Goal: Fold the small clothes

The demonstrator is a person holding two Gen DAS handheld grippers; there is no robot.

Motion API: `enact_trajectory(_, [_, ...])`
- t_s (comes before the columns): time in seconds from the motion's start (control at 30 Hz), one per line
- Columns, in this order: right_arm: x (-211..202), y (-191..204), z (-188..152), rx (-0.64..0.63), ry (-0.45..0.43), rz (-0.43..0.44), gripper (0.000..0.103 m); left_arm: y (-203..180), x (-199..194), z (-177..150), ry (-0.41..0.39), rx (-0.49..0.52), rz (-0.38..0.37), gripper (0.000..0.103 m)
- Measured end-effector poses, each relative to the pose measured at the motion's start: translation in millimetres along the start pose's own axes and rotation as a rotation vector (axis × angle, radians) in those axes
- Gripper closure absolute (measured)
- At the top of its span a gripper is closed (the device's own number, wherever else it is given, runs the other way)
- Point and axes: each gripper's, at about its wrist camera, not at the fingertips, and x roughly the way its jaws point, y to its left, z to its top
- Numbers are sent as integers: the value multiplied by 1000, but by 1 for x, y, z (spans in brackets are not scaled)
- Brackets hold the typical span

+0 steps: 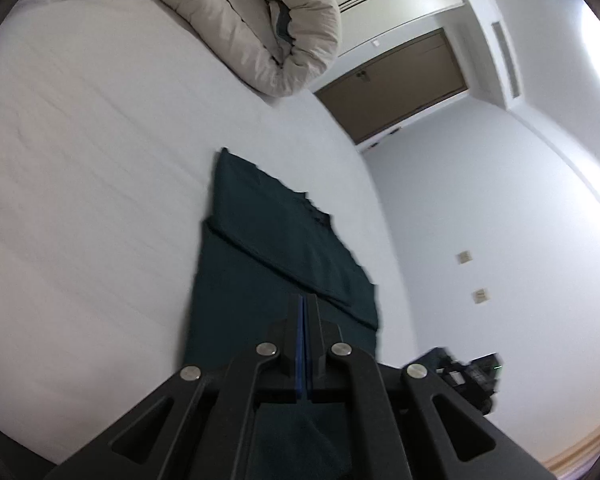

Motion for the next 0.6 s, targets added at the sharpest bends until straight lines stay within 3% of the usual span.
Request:
enact_trajectory(0.1, [7,1,-4,-9,15,-3,96,-6,2,-12,9,138,186,98])
enact_trajectory(0.13, [8,1,-7,-13,21,0,96,-1,4,-19,46,140,212,90])
enact_trajectory(0.2, [6,-4,-18,-7,30,-2,96,14,5,-40,111,103,235,59])
enact_trajectory(0.27, [-3,-10,-31,9,26,5,96,27,6,-62,160,82,242,50])
enact_trajectory(0.43, [-35,-32,-52,52,-8,7,96,59,10,-118,249,-16,256,47])
enact_trajectory(0.6, [-52,-49,-62,75,-7,4,96,67,6,-148,236,-41,241,47])
